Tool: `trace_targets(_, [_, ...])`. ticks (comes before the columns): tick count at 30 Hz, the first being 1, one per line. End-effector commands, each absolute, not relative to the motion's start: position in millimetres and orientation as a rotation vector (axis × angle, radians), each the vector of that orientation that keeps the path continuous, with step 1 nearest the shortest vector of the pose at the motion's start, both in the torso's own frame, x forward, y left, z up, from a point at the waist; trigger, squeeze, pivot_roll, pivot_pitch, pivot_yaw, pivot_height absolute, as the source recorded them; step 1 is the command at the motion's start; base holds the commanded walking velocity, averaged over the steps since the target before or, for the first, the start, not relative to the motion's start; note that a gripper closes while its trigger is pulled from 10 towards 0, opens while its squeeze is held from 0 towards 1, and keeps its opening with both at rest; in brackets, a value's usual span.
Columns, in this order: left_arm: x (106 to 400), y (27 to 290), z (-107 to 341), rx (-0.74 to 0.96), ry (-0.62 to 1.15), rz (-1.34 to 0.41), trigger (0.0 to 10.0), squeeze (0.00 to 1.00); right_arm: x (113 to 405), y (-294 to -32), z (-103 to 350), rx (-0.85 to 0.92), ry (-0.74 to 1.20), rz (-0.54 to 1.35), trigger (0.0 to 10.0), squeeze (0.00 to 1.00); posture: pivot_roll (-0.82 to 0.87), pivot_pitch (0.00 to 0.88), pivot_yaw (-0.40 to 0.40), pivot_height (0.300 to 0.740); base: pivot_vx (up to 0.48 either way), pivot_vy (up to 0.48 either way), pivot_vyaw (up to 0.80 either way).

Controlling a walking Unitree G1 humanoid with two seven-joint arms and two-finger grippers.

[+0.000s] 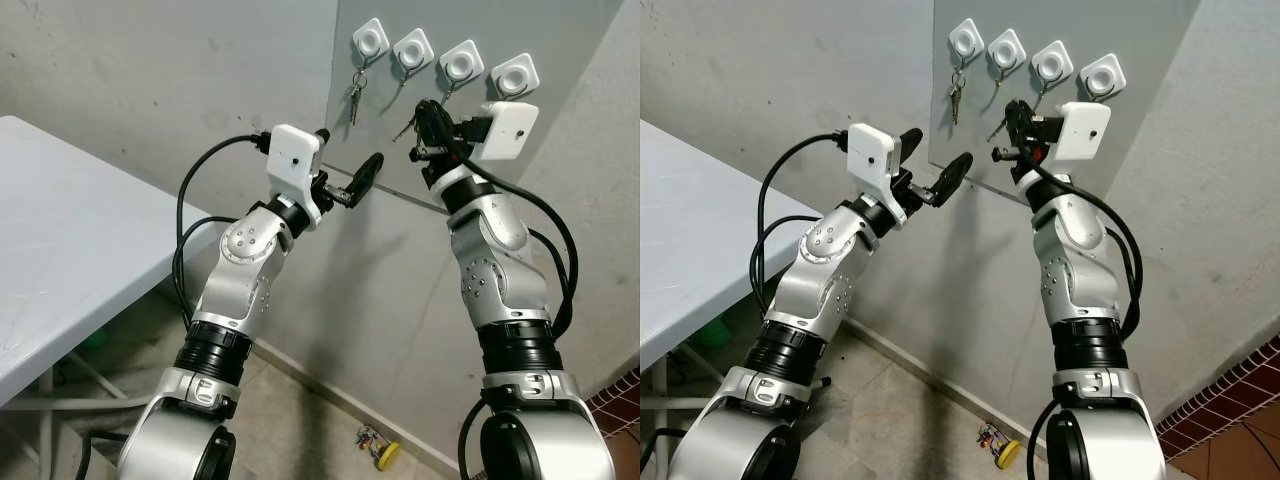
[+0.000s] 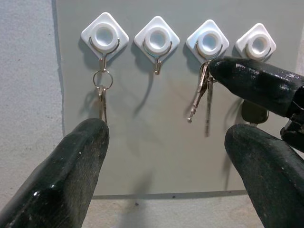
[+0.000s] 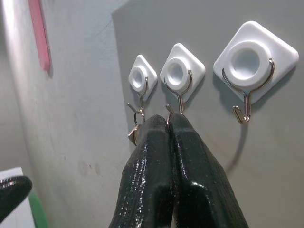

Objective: Hang keys on a hook

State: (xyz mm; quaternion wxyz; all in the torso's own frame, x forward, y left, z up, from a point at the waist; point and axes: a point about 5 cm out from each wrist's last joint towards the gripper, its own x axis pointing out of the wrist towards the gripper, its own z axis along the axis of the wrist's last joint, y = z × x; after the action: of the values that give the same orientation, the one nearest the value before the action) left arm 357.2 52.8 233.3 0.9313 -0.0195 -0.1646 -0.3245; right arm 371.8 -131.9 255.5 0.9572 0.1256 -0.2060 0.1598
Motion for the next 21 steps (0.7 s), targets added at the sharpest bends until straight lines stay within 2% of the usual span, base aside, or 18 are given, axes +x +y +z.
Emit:
trace_targets(1, [355.7, 48.0, 242.8, -0.024, -0.366, -0.688, 10.0, 0.0, 374.7, -134.8, 262.2, 0.288, -0.43, 0.306, 10.0, 0.0, -0.02, 0.0, -0.052, 0.711, 0.0, 0.0, 0.0])
trace_targets(12, [352.6, 44.3, 246.2, -0.014, -0.384, -0.717, 10.0, 0.0, 376.6, -142.0, 268.3, 0.435, -0.443, 0.274, 10.0, 0.0, -0.02, 0.0, -0.053, 0.711, 0.0, 0.0, 0.0])
trace_targets(21, [351.8, 42.1, 246.7, -0.011, -0.384, -0.735, 10.0, 0.0, 378.0, -146.9, 272.9, 0.455, -0.461, 0.26, 10.0, 0.0, -0.03, 0.0, -0.047, 0.711, 0.0, 0.0, 0.0])
